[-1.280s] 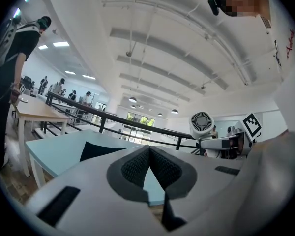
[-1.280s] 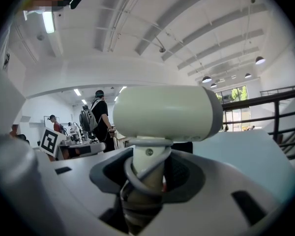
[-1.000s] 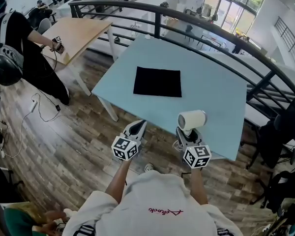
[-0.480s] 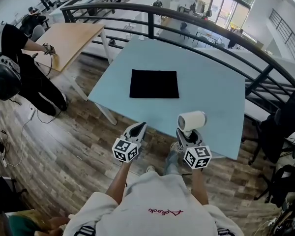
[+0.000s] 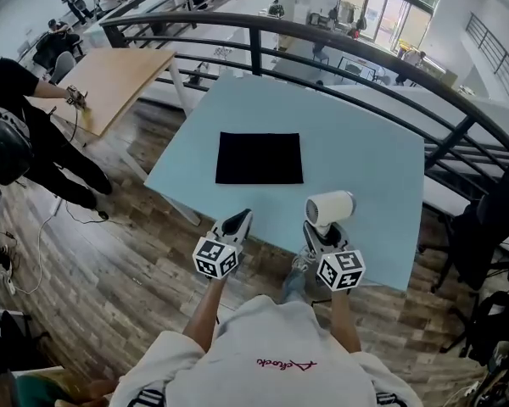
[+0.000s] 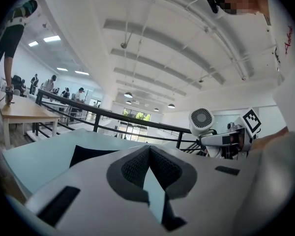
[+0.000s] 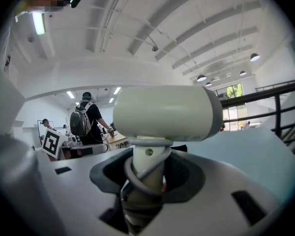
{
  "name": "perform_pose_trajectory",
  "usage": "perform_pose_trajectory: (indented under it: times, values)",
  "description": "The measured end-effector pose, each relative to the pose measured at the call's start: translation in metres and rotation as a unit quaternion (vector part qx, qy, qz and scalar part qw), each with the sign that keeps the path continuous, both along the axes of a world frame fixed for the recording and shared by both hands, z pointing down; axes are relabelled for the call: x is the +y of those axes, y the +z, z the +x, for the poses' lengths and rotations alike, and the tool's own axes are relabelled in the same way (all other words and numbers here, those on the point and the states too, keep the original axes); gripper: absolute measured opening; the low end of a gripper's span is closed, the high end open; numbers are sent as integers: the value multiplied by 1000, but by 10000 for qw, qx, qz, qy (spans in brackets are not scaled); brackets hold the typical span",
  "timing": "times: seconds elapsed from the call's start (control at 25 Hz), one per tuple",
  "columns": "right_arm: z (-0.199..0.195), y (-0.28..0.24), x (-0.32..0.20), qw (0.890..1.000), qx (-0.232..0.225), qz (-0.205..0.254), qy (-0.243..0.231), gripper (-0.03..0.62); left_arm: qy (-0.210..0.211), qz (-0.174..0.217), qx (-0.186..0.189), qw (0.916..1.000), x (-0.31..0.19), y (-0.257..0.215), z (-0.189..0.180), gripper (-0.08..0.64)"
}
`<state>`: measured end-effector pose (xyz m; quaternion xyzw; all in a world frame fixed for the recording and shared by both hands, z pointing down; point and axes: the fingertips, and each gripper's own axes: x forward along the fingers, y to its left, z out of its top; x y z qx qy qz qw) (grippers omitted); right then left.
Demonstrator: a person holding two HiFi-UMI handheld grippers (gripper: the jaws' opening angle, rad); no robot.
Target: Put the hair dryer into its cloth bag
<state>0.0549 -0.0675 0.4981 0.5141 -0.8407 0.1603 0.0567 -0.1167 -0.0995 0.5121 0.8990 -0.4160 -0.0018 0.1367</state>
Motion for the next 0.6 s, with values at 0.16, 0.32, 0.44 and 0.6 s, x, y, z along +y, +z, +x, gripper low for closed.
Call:
perform_pose_trajectory:
  times: [0.16,0.32,0.44,0.6]
  values:
    - [24,-1,-33,10000,4,-18,-15,189,-47,-13,5,10000,-31,-2,22,8]
    - [45,-9,-70,10000,-7,77,-47,189,-131,67,-15,9999,-67,-11,38,8]
    - [61,-11,-95,9999,-8,98,-88,189,-193,81,-35,9998,-91,-13,51,8]
    - [79,-14,-120,9998,-30,87,-174,189,-192,50,-59,9998,-116,-17,70,6]
